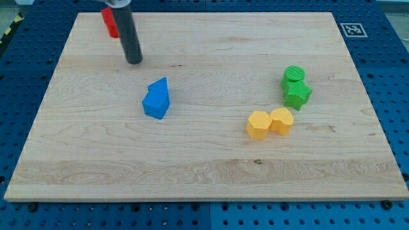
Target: Point at the blue cube
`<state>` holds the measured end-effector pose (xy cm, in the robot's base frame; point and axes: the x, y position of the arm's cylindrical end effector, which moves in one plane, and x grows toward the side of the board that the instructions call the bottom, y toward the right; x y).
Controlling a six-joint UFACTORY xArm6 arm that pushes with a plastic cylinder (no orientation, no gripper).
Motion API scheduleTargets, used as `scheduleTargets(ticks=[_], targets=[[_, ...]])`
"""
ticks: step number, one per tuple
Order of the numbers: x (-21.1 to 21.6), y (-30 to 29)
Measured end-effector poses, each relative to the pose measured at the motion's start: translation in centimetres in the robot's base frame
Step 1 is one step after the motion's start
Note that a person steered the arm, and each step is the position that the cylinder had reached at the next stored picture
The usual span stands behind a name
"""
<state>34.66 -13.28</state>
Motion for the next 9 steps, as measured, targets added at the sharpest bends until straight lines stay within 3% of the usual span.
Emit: scheduleTargets(ticks=[3, 7, 9], targets=[[5.7, 9.1], [15.9, 8.5], [16.8, 3.5]])
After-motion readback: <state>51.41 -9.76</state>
